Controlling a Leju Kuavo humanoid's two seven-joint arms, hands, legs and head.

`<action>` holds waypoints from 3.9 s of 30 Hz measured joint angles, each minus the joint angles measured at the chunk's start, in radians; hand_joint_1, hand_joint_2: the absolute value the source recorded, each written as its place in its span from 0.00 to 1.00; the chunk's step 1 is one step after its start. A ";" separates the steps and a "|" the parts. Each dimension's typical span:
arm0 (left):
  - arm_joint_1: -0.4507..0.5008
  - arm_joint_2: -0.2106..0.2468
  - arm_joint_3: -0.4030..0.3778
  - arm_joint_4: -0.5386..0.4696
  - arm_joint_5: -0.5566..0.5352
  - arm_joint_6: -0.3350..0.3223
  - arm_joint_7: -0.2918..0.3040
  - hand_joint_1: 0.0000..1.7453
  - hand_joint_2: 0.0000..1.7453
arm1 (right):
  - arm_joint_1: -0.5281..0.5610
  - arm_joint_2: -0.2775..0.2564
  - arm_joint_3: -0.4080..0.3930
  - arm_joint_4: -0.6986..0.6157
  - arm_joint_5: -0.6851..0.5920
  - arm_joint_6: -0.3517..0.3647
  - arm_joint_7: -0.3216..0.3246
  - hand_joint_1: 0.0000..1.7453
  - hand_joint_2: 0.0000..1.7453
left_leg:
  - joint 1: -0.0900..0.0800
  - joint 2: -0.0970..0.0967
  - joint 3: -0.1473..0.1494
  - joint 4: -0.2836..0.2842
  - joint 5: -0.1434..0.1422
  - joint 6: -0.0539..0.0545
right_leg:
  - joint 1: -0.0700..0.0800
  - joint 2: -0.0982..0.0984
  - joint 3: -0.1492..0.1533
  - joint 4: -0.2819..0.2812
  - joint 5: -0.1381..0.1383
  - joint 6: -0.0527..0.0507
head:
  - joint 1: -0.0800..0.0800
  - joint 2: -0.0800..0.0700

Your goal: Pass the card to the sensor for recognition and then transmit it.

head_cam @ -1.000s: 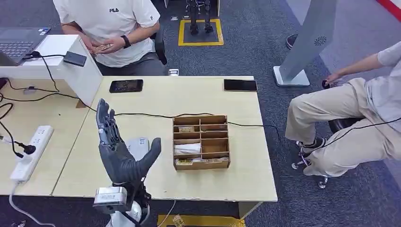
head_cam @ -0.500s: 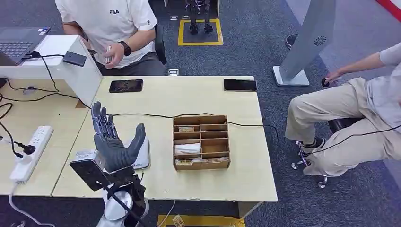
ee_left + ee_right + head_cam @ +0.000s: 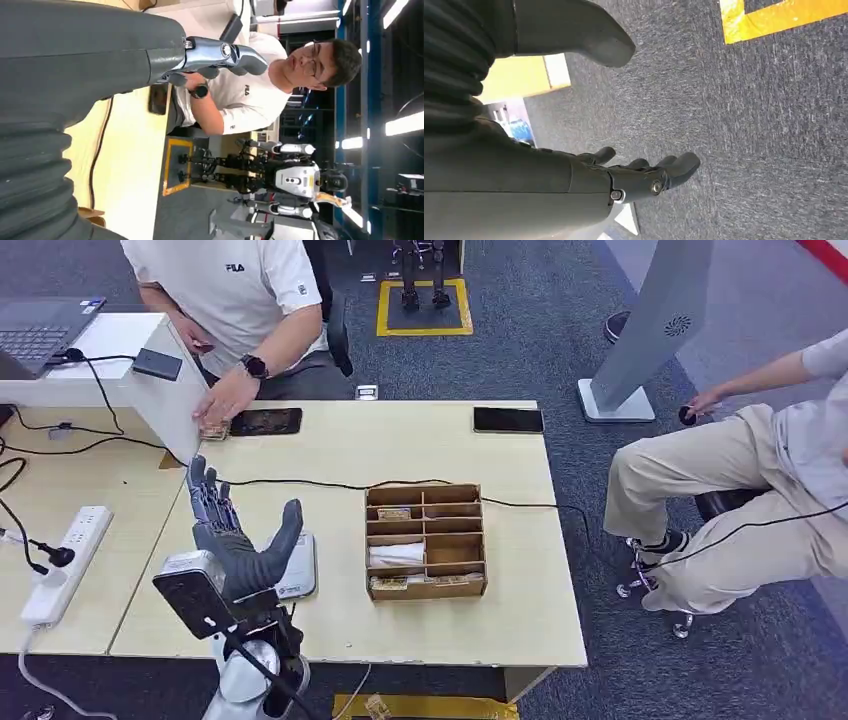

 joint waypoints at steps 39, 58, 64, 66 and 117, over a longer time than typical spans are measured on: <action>0.043 -0.035 -0.002 -0.002 -0.235 0.000 -0.008 0.00 1.00 | 0.122 0.063 -0.078 -0.124 -0.027 0.058 -0.043 0.00 1.00 | 0.000 0.000 0.000 0.000 -0.001 0.000 | 0.000 0.000 0.000 0.000 -0.001 0.000 | 0.000 0.000; -0.062 -0.098 0.060 0.098 -0.766 0.000 0.141 0.00 1.00 | 0.103 0.069 -0.103 -0.125 0.082 0.051 -0.069 0.00 1.00 | -0.001 0.001 0.001 0.000 -0.001 0.001 | 0.000 0.001 0.000 0.000 0.000 0.000 | -0.001 0.000; -0.145 -0.126 0.185 0.187 -0.932 0.001 0.128 0.00 1.00 | 0.080 0.040 -0.092 -0.074 0.115 0.036 -0.073 0.00 1.00 | 0.000 0.001 0.002 0.000 -0.001 0.000 | 0.000 0.001 0.000 0.000 0.000 0.000 | 0.000 0.000; -0.156 -0.127 0.205 0.206 -0.973 0.001 0.134 0.00 1.00 | 0.074 0.034 -0.087 -0.064 0.117 0.036 -0.072 0.00 1.00 | 0.000 0.001 0.002 0.000 -0.001 0.000 | 0.000 0.002 0.000 0.000 0.000 0.000 | 0.000 0.000; -0.279 -0.159 0.315 0.395 -1.345 0.003 0.253 1.00 1.00 | 0.045 -0.002 -0.018 0.001 0.103 0.040 -0.059 0.00 1.00 | 0.000 0.001 0.001 0.000 -0.001 0.000 | 0.000 0.002 0.000 0.000 0.000 0.000 | 0.000 0.000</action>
